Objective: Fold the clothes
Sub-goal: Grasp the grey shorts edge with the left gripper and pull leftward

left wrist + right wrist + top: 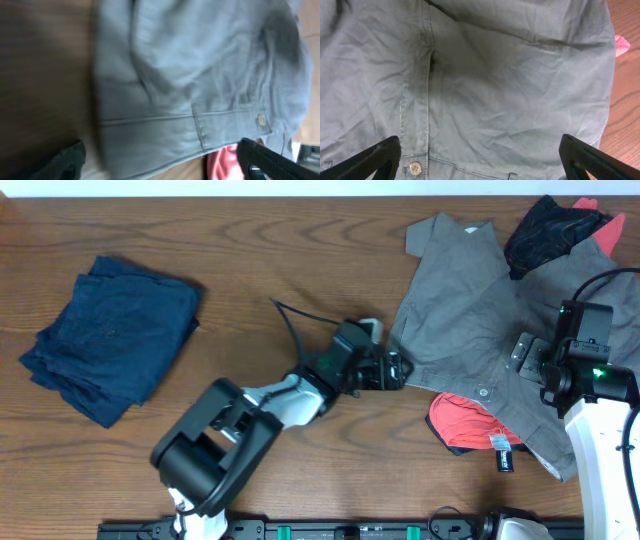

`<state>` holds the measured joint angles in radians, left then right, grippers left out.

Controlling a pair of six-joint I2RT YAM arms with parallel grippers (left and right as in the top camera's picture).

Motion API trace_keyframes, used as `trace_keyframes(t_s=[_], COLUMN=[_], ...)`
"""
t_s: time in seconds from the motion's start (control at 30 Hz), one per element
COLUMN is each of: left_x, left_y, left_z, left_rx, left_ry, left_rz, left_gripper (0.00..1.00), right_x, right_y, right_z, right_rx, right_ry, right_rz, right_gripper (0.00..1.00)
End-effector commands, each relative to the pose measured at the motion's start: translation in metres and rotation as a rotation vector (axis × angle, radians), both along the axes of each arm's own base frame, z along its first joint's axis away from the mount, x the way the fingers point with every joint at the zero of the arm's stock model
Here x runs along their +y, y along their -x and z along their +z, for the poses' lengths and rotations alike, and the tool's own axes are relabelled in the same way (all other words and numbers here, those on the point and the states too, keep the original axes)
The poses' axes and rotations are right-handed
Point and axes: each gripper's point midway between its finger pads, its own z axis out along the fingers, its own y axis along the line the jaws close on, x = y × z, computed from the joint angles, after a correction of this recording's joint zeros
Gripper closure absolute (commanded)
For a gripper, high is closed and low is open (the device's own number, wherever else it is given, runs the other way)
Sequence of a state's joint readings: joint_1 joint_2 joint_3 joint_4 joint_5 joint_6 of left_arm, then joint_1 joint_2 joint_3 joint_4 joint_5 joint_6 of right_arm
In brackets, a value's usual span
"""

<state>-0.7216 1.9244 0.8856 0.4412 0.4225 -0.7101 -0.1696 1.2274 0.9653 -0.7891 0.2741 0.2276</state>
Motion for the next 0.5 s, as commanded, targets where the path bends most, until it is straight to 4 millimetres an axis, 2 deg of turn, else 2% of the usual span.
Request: trace_keyframes(t_s=[0.0, 0.1, 0.2, 0.23, 0.33, 0.4, 0.43, 0.47], left_x=[-0.015, -0.023, -0.025, -0.025, -0.018, -0.013, -0.011, -0.009], left_y=[0.013, 0.015, 0.009, 0.005, -0.015, -0.029, -0.037, -0.042], left_z=[-0.014, -0.009, -0.002, 0.002, 0.024, 0.061, 0.093, 0.116], left_rx=[0.023, -0.006, -0.034, -0.046, -0.083, -0.087, -0.113, -0.139], left_ry=[0.004, 0.023, 0.049, 0.060, 0.114, 0.210, 0.284, 0.330], left_rz=[-0.022, -0.035, -0.029, -0.022, 0.021, 0.052, 0.051, 0.050], left_gripper=[0.14, 0.44, 0.91, 0.94, 0.94, 0.94, 0.94, 0.94], right_x=[-0.004, -0.004, -0.004, -0.004, -0.004, -0.004, -0.004, -0.004], right_y=[0.001, 0.001, 0.002, 0.002, 0.002, 0.003, 0.003, 0.003], right_z=[0.006, 0.006, 0.005, 0.005, 0.005, 0.005, 0.005, 0.005], right_rx=[-0.015, -0.014, -0.010, -0.009, -0.007, -0.006, -0.005, -0.005], right_ry=[0.012, 0.012, 0.011, 0.011, 0.011, 0.011, 0.011, 0.011], right_rz=[-0.017, -0.017, -0.017, -0.017, -0.017, -0.017, -0.017, -0.017], right_gripper=[0.01, 0.01, 0.01, 0.01, 0.01, 0.01, 0.01, 0.01])
